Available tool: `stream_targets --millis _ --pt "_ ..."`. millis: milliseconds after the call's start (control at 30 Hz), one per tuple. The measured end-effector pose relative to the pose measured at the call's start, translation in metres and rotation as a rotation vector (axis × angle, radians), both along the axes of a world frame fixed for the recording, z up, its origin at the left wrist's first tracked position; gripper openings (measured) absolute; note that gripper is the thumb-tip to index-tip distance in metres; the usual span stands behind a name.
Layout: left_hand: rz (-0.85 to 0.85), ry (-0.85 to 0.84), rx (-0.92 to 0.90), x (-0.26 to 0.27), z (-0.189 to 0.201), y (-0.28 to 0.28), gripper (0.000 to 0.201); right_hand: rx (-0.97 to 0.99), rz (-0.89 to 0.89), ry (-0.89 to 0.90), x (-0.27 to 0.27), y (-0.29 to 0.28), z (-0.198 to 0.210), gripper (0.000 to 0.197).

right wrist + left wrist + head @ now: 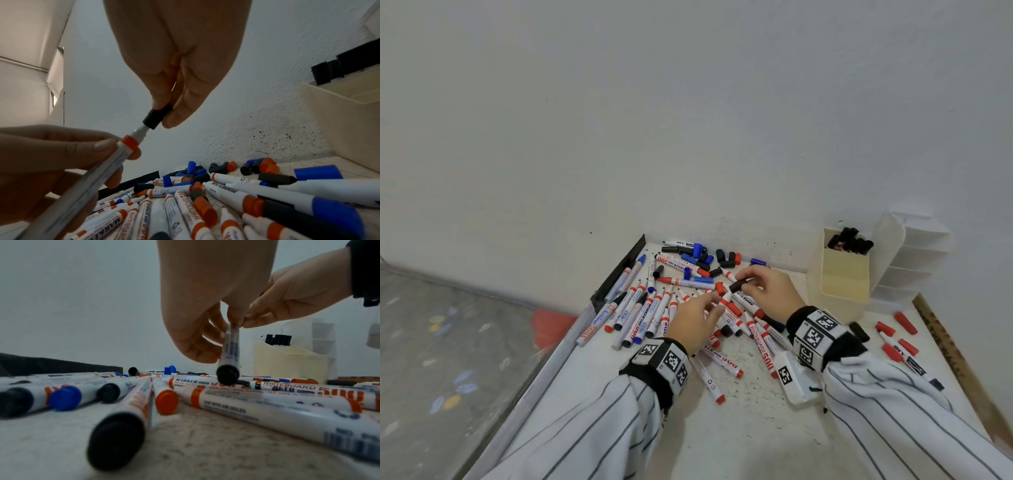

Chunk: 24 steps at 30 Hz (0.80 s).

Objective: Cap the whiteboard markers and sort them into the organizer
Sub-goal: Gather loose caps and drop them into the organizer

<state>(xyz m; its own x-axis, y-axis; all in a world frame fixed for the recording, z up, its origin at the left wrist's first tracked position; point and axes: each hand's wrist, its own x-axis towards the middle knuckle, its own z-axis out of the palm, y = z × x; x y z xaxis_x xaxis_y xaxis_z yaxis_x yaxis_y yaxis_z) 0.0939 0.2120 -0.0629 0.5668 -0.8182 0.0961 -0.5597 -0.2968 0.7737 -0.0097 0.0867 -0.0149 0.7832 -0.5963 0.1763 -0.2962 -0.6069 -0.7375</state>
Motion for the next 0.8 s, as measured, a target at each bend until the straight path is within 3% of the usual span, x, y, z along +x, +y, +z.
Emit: stream_targets --millis 267,400,500,667,800 --pt "-0.067 -0.116 0.034 -0.006 0.012 0.01 0.031 0.048 0.028 -0.018 -0.02 0.012 -0.004 0.026" --pt "-0.097 -0.073 0.08 -0.011 0.018 0.017 0.032 0.042 0.01 0.025 -0.025 0.015 -0.009 0.02" --pt "-0.158 -0.139 0.17 -0.014 0.019 0.024 0.044 0.058 -0.029 0.063 -0.028 0.02 -0.011 0.012" --pt "-0.105 -0.081 0.06 -0.022 0.022 0.027 0.024 0.129 -0.11 0.03 -0.031 0.032 -0.012 0.042" --pt "-0.105 -0.243 0.094 -0.026 0.026 0.029 0.037 0.187 -0.175 0.007 -0.028 0.036 -0.011 0.047"
